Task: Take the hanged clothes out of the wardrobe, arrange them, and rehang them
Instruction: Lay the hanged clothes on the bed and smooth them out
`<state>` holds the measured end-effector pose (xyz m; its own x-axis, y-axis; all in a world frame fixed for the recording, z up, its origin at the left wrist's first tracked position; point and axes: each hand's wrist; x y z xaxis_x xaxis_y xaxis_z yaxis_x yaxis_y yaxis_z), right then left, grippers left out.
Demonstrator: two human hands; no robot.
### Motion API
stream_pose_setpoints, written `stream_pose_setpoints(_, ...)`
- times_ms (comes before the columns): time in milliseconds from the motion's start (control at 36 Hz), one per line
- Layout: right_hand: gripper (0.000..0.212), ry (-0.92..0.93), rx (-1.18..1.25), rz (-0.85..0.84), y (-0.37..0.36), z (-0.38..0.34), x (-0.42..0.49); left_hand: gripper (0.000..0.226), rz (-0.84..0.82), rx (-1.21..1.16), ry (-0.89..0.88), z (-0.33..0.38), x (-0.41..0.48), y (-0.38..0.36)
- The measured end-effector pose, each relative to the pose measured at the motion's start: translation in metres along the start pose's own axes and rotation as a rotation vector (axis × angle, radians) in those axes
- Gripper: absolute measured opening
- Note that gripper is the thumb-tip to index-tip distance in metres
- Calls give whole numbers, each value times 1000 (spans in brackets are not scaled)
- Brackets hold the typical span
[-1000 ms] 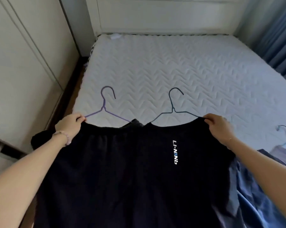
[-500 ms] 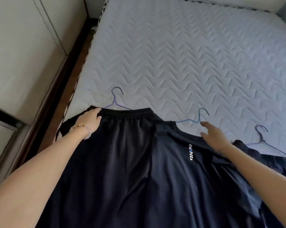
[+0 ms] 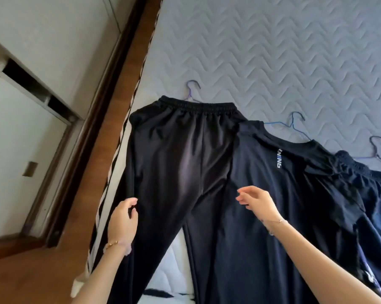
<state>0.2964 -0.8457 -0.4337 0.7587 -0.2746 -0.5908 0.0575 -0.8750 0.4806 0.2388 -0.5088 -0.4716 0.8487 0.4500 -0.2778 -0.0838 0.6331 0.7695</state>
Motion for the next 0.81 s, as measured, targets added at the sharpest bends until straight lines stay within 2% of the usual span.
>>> stream_pose_setpoints(139, 15, -79, 13, -155, -49, 38, -56, 31, 64, 81, 98, -62, -78, 19)
stream_pose_setpoints(278, 19, -157, 32, -271, -104, 73, -102, 50, 20, 171, 240, -113, -118, 26)
stream_pose_setpoints(500, 24, -324, 234, -359, -186, 113, -151, 83, -82, 221, 214, -132, -141, 0)
stream_pose_setpoints(583, 29, -308, 282, -331, -212, 123, -162, 92, -73, 311, 187, -132, -146, -16)
stream_pose_setpoints(667, 23, -272, 365, -284, -232, 125, -170, 83, -10, 383, 178, -129, -148, -31)
stream_pose_setpoints(750, 15, -216, 394, -247, -250, 125, -176, 51, 51, 344, 140, -127, -148, -38)
stream_pose_setpoints(806, 6, -193, 377, -263, -265, 126, -182, 38, 45, 351, 104, -130, -149, -33)
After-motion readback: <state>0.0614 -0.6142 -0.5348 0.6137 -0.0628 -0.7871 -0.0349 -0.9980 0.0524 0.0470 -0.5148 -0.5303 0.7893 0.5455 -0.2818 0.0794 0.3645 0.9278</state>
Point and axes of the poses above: each hand's wrist, its own x-axis towards the middle knuckle, its own y-axis out of the back of the hand, z = x × y, and after that the axes turned 8 degrees about z, right-handed
